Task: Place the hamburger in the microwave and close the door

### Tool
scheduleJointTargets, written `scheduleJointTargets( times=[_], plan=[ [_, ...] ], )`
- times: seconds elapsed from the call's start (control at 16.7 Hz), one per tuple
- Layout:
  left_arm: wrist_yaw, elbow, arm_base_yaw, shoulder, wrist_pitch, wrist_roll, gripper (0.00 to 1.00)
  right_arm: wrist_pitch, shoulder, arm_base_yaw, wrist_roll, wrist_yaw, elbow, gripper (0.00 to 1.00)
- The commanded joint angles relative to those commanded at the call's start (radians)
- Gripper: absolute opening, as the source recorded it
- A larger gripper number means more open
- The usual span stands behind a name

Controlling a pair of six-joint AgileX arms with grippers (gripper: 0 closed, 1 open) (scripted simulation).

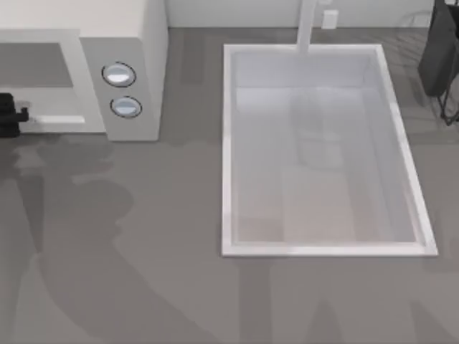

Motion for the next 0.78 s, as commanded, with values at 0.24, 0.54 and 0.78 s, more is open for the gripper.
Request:
scheduleJointTargets(
  times=[0.24,0.54,0.78],
  plan=[
    [0.039,-0.073,-0.021,0.054,0.284,0.002,0.00,0.000,0.000,0.000,0.000,0.000,0.000,1.00],
    [0.062,-0.113,-0.033,0.087,0.422,0.005,0.00,0.000,0.000,0.000,0.000,0.000,0.000,1.00],
    [0.060,-0.110,-0.027,0.083,0.420,0.007,0.00,0.000,0.000,0.000,0.000,0.000,0.000,1.00]
  ],
)
